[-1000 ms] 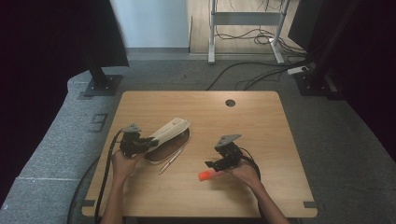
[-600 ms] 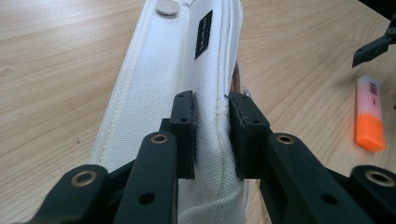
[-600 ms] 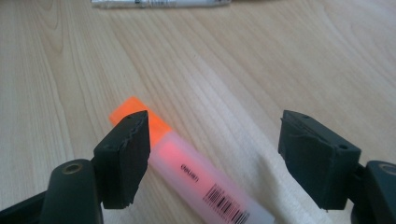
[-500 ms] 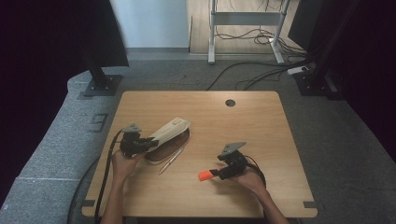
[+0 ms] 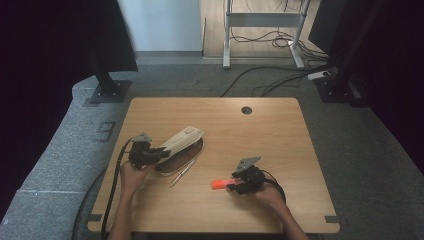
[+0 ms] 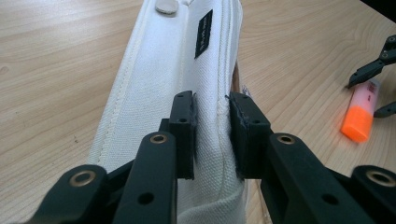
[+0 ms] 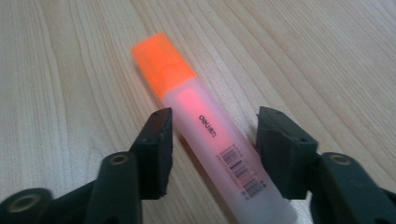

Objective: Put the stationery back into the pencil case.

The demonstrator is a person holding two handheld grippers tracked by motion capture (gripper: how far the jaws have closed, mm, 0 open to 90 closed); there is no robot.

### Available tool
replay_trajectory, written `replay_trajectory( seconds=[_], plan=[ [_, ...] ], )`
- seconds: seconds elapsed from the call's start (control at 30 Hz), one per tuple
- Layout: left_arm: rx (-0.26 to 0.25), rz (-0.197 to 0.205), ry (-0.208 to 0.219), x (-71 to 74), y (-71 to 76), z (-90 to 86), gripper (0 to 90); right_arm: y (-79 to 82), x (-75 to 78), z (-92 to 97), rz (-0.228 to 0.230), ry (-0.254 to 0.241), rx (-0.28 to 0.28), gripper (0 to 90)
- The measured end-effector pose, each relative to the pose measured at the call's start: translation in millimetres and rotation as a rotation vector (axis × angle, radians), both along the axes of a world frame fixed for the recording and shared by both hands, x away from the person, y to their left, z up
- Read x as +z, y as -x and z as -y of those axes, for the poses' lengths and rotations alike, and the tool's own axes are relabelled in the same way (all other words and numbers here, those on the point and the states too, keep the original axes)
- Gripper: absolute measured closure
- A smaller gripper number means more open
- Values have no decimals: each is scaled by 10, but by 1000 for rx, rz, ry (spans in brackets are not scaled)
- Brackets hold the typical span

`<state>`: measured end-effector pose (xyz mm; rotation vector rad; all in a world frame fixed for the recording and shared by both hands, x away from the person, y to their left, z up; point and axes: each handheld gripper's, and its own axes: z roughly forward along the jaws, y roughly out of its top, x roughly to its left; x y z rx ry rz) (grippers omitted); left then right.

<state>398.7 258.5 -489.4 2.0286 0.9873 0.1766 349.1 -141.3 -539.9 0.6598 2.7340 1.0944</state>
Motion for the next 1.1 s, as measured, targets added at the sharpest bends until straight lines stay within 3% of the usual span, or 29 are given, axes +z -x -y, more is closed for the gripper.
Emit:
replay_trajectory(
  seconds=[0.23,0.33,0.43,0.57,1.1],
  plan=[
    [-2,0,3,0,-3,-4,723,15,-3,34,-2,-16,-29,643],
    [-3,-2,-2,-3,-4,1,723,23,-1,35,-18,-24,-53,649],
    [-8,-7,0,-28,-18,7,720,55,1,19,-1,-13,-71,651],
    [-17,-29,-1,-104,-56,26,712,82,-22,38,5,-44,-92,652],
    [12,4,-3,-40,-14,8,753,36,99,-20,11,-67,-114,652]
  ],
)
